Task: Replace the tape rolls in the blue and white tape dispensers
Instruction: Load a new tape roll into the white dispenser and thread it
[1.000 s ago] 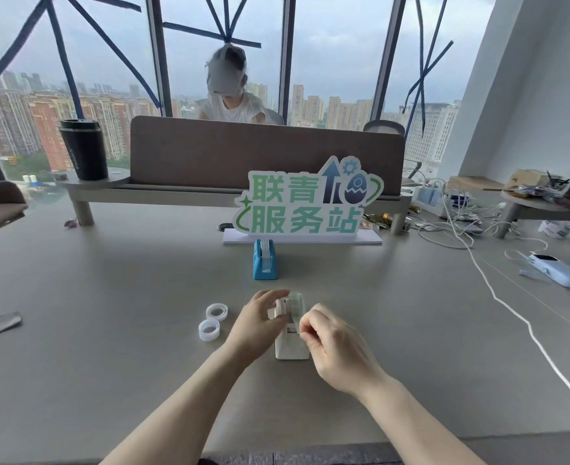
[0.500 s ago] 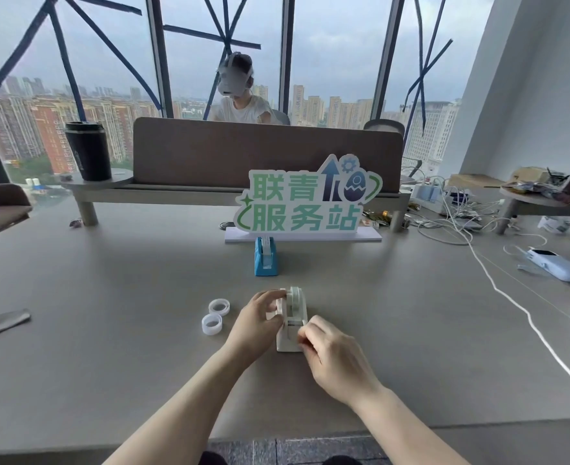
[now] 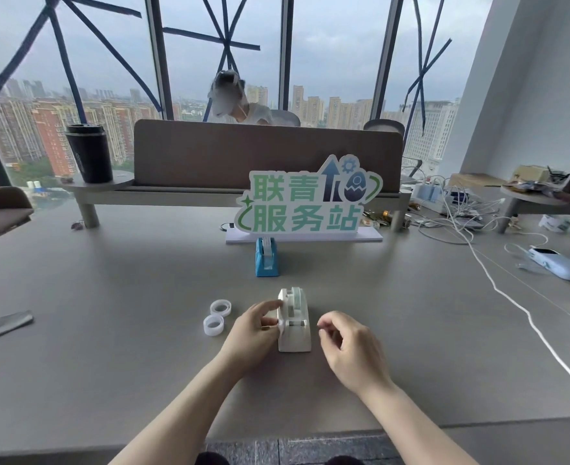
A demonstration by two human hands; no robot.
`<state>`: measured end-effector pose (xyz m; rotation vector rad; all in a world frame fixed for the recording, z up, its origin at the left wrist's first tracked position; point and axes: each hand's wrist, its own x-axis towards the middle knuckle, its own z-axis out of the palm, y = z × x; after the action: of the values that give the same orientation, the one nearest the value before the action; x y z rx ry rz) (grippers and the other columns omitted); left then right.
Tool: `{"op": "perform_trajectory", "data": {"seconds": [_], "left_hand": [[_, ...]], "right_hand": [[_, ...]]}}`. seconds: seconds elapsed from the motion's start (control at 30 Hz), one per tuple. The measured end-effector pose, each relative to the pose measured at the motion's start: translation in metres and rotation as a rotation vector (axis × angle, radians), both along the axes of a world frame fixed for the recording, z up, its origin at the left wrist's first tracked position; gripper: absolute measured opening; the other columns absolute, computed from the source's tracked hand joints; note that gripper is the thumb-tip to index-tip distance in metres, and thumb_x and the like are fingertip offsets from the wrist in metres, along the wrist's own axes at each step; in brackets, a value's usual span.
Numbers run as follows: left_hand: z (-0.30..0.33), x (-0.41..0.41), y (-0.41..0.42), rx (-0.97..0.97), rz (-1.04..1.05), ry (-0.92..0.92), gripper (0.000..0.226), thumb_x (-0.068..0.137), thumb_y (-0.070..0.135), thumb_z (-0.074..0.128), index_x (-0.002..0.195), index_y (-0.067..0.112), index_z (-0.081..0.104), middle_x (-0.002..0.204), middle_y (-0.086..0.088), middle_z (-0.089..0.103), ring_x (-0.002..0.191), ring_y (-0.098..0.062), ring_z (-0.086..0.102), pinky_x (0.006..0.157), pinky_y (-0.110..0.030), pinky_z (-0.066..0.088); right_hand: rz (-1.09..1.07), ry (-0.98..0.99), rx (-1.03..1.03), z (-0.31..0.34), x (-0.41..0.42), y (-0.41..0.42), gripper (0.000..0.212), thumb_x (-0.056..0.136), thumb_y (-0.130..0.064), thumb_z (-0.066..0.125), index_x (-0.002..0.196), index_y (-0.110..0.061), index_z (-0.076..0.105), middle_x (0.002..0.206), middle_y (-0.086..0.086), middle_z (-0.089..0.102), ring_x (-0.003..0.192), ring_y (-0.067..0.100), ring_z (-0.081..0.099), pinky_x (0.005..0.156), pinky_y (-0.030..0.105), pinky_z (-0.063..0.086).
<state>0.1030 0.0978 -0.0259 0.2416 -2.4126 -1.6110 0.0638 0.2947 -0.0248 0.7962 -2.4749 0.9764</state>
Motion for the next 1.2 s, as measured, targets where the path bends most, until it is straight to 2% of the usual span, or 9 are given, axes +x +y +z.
{"op": "perform_trajectory", "data": {"seconds": [0.07,0.13,0.23,0.33,0.57,0.67,0.8,0.97,1.2], "left_hand": [[-0.001,0.002,-0.001,0.018,-0.022,-0.005,0.042,0.082,0.010,0.065,0.120,0.027,0.059,0.113,-0.008,0.065,0.096,-0.010,0.068,0.085,-0.024,0.055],[-0.003,0.004,-0.002,0.033,-0.044,-0.018,0.046,0.082,0.007,0.066,0.125,0.022,0.058,0.111,-0.011,0.066,0.088,-0.008,0.068,0.082,-0.017,0.053],[-0.005,0.006,-0.003,0.019,-0.077,-0.038,0.058,0.079,0.003,0.067,0.133,0.017,0.053,0.104,-0.003,0.068,0.083,-0.001,0.068,0.078,-0.014,0.052],[-0.007,0.004,-0.003,-0.005,-0.057,-0.040,0.062,0.076,0.001,0.071,0.133,0.018,0.054,0.100,0.005,0.070,0.082,0.004,0.068,0.076,-0.013,0.052],[-0.004,-0.014,0.005,-0.020,0.000,-0.057,0.065,0.074,0.001,0.071,0.133,0.021,0.055,0.116,0.001,0.071,0.109,-0.003,0.064,0.095,-0.024,0.050],[-0.002,-0.027,0.009,-0.023,0.004,-0.074,0.064,0.074,0.002,0.069,0.133,0.025,0.055,0.121,0.003,0.069,0.115,-0.004,0.062,0.099,-0.027,0.049],[0.000,-0.049,0.011,-0.038,0.041,-0.075,0.062,0.073,0.005,0.071,0.129,0.030,0.058,0.114,0.003,0.072,0.111,-0.004,0.064,0.094,-0.022,0.048],[0.003,-0.083,0.010,-0.015,0.099,-0.070,0.053,0.073,0.002,0.074,0.122,0.020,0.065,0.105,0.006,0.073,0.096,-0.002,0.067,0.085,-0.017,0.048],[0.006,-0.131,0.006,-0.008,0.177,-0.047,0.043,0.076,0.008,0.073,0.116,0.022,0.069,0.107,0.002,0.073,0.099,-0.005,0.066,0.084,-0.019,0.046]], "right_hand": [[-0.007,-0.064,0.028,-0.001,-0.005,-0.002,0.023,0.084,-0.020,0.064,0.106,-0.026,0.067,0.090,-0.015,0.067,0.077,0.000,0.057,0.066,0.009,0.041],[0.015,-0.126,0.080,-0.001,-0.008,-0.003,0.038,0.084,-0.026,0.063,0.123,-0.026,0.061,0.107,-0.012,0.069,0.094,0.008,0.062,0.080,0.023,0.049],[0.042,-0.163,0.122,-0.002,-0.009,-0.006,0.051,0.084,-0.031,0.065,0.133,-0.023,0.056,0.121,-0.005,0.067,0.112,0.015,0.059,0.093,0.029,0.048],[0.049,-0.163,0.132,-0.002,-0.007,-0.010,0.050,0.085,-0.032,0.068,0.133,-0.023,0.057,0.120,-0.001,0.068,0.112,0.018,0.059,0.089,0.027,0.045],[0.017,-0.139,0.090,-0.003,-0.014,-0.016,0.041,0.086,-0.025,0.068,0.126,-0.022,0.063,0.113,0.002,0.072,0.106,0.021,0.064,0.083,0.024,0.042],[-0.016,-0.171,0.085,-0.004,-0.028,-0.018,0.039,0.085,-0.027,0.067,0.125,-0.027,0.063,0.114,0.000,0.072,0.105,0.020,0.066,0.085,0.028,0.049],[-0.021,-0.196,0.066,-0.003,-0.050,-0.022,0.038,0.085,-0.027,0.064,0.123,-0.031,0.063,0.112,-0.002,0.073,0.104,0.021,0.067,0.083,0.036,0.054],[-0.038,-0.197,0.075,-0.001,-0.083,-0.030,0.036,0.086,-0.024,0.063,0.122,-0.030,0.064,0.112,-0.002,0.073,0.105,0.023,0.066,0.081,0.037,0.054],[-0.079,-0.182,0.060,0.003,-0.131,-0.046,0.035,0.088,-0.018,0.064,0.122,-0.022,0.066,0.112,0.006,0.073,0.105,0.028,0.065,0.078,0.031,0.045]]}}
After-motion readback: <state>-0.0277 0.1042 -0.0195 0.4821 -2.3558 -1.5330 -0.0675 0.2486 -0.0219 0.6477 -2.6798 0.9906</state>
